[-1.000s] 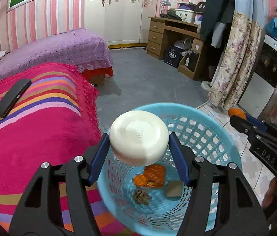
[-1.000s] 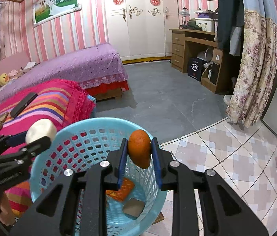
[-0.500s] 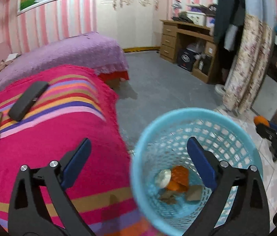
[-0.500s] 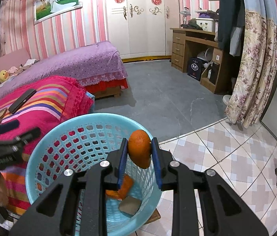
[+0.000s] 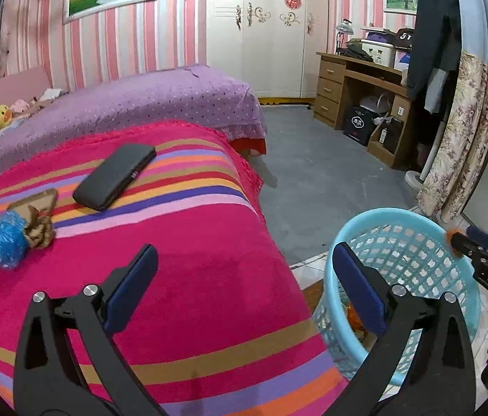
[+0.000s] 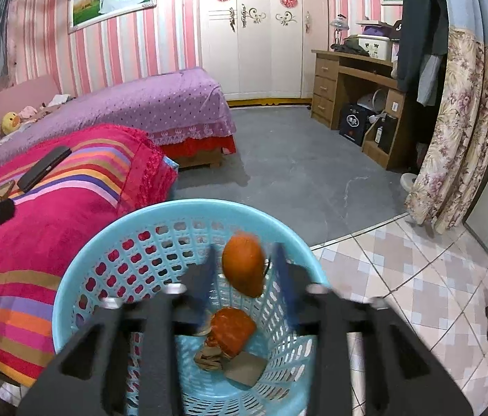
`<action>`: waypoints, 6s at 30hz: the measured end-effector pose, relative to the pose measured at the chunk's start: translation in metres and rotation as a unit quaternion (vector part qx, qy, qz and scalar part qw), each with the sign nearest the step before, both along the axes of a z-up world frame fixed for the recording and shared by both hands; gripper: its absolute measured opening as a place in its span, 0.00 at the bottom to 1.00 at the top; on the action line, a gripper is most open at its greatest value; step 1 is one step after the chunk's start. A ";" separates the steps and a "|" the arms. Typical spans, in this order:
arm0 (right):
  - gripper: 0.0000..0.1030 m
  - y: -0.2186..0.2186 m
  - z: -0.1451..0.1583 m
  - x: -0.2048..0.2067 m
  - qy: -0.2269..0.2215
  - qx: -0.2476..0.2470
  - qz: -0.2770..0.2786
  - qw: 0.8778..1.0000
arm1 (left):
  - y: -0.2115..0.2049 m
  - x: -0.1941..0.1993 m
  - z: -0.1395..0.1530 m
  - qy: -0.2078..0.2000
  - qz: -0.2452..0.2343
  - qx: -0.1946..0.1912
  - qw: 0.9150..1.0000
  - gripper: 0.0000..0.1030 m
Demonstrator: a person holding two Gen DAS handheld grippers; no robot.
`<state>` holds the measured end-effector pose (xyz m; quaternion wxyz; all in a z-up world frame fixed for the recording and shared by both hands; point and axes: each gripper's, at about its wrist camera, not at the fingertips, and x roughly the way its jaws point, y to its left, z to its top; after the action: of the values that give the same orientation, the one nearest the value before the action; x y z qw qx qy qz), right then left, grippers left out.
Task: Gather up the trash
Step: 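Move both open tools back over the trash on the bed, then grasp the brown tube with left tool while right tool grasps the blue plastic bag, then carry the tube and blue bag in both tools over the basket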
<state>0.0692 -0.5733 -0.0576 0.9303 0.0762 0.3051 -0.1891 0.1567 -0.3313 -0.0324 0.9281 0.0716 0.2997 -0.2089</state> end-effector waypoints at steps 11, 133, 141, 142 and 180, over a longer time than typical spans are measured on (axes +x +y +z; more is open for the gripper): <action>0.94 0.035 0.026 0.005 -0.030 -0.022 0.010 0.999 | 0.039 -0.013 0.016 -0.015 0.016 0.004 1.000 0.95; 0.22 0.308 0.047 0.108 -0.016 0.039 0.244 0.969 | 0.337 0.030 0.020 -0.003 0.190 0.016 0.982 0.02; 0.22 0.262 0.039 0.090 -0.013 0.027 0.213 0.977 | 0.293 0.019 0.017 -0.005 0.159 0.022 0.987 0.02; 0.22 0.256 0.040 0.087 -0.016 0.028 0.210 0.977 | 0.288 0.017 0.016 -0.004 0.155 0.025 0.988 0.02; 0.22 0.073 0.039 0.015 -0.054 0.033 0.082 0.995 | 0.098 -0.012 0.041 -0.049 0.058 0.028 0.997 0.02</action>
<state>0.0846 -0.4999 -0.0191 0.9547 0.0921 0.2656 -0.0977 0.1445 -0.2335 0.0086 0.9499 0.0902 0.2630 -0.1429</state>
